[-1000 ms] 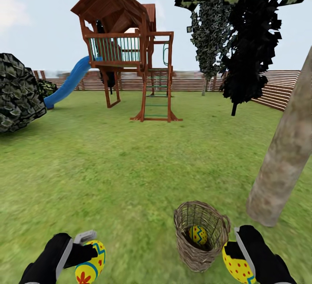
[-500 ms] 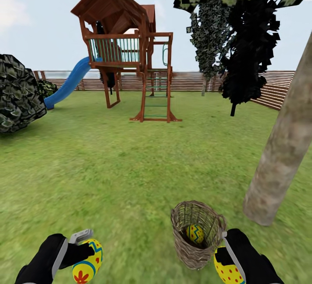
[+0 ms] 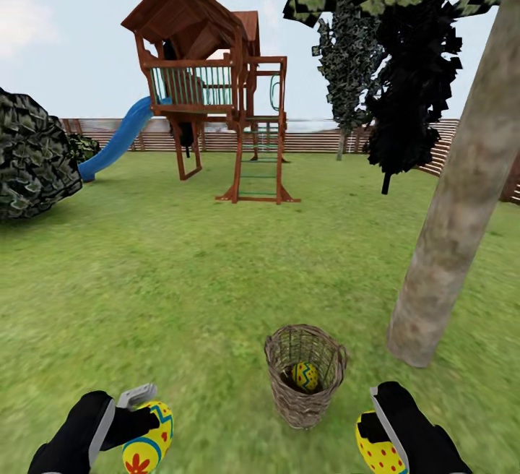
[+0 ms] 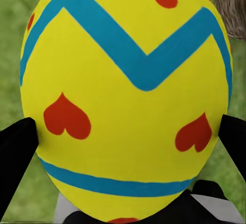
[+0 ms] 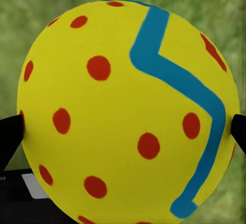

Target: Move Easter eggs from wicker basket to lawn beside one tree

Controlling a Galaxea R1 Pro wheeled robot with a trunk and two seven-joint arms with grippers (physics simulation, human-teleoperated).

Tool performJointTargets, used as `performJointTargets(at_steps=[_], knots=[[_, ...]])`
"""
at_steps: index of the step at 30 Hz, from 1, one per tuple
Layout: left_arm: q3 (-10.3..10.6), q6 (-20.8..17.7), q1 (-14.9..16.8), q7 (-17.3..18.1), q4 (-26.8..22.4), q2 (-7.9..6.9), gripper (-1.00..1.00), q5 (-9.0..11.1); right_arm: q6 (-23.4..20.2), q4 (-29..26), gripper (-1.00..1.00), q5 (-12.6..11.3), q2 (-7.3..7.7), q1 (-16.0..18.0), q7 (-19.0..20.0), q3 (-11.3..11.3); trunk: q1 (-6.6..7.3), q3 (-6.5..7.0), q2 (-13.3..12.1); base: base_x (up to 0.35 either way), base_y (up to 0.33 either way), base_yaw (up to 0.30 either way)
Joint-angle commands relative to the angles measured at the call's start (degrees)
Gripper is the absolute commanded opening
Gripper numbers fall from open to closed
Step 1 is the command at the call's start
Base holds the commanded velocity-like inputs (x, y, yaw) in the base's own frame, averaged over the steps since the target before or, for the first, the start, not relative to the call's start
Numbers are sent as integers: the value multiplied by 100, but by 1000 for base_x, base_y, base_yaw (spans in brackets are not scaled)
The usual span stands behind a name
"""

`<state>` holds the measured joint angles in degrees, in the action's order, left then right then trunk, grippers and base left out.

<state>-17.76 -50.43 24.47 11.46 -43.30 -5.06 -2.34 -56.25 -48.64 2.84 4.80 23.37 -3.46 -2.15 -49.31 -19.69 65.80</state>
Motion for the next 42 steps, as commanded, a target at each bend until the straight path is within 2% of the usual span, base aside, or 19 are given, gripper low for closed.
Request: performJointTargets(at_steps=[1,6,23,32,39,42], knots=[[-17,-29,5,26,-4,5,-100,-29,-27,-7,-100,16,11,1,-6,-23,25,11,-37,-230,-301,266],[-17,37,5,32,5,6,-100,-38,-27,-12,-100,15,12,2,2,-21,135,101,-237,-229,-301,268],[-16,42,5,40,6,13,-100,-30,-27,-14,-100,11,2,4,3,-22,508,406,-919,-228,-300,2],[-11,42,5,41,5,14,-100,-25,-27,-14,-100,15,-9,4,3,-22,508,406,-919,-226,-300,0],[-14,42,5,32,21,125,-100,-38,-27,-14,-100,20,-16,3,3,-22,662,532,-1200,-221,-304,0],[-15,42,5,32,23,127,-100,-38,-27,-14,-100,21,-14,3,3,-22,662,532,-1200,-217,-305,0]])
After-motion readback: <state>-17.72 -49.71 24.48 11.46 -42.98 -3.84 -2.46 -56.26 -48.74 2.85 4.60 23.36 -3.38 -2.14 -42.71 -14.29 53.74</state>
